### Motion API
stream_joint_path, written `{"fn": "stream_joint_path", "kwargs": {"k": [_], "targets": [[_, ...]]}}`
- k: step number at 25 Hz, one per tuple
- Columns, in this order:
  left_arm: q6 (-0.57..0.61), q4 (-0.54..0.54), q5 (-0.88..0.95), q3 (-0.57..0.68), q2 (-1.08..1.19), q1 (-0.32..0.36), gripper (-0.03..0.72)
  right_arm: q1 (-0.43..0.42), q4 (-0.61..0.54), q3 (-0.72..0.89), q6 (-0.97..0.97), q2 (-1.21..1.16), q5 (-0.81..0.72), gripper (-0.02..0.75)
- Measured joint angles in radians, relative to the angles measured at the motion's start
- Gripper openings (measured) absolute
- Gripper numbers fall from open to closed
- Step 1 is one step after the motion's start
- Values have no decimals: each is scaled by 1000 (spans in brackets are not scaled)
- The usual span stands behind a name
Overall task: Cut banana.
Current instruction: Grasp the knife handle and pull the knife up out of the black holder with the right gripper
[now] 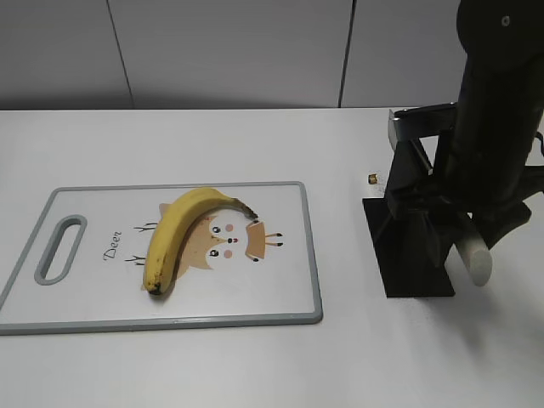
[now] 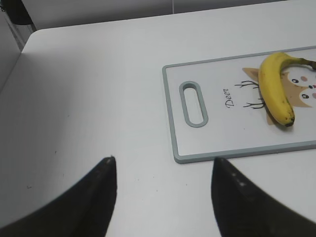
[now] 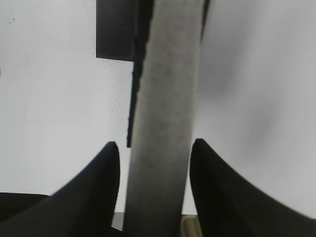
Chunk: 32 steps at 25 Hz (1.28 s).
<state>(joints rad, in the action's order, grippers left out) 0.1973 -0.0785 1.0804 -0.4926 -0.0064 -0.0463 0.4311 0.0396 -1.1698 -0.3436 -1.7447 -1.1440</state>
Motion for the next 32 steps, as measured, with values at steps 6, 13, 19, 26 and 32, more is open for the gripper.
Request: {"fn": "stream_joint_path", "kwargs": {"k": [6, 13, 19, 26, 32], "targets": [[0, 0, 0, 0, 0, 0, 588, 0, -2, 0, -2, 0, 0, 199], [0, 0, 0, 0, 0, 0, 587, 0, -5, 0, -21, 0, -1, 164], [0, 0, 0, 0, 0, 0, 587, 0, -5, -1, -23, 8, -3, 163], [0, 0, 0, 0, 0, 0, 586, -1, -5, -35, -47, 79, -32, 163], [0, 0, 0, 0, 0, 0, 586, -1, 10, -47, -56, 131, -54, 163]]}}
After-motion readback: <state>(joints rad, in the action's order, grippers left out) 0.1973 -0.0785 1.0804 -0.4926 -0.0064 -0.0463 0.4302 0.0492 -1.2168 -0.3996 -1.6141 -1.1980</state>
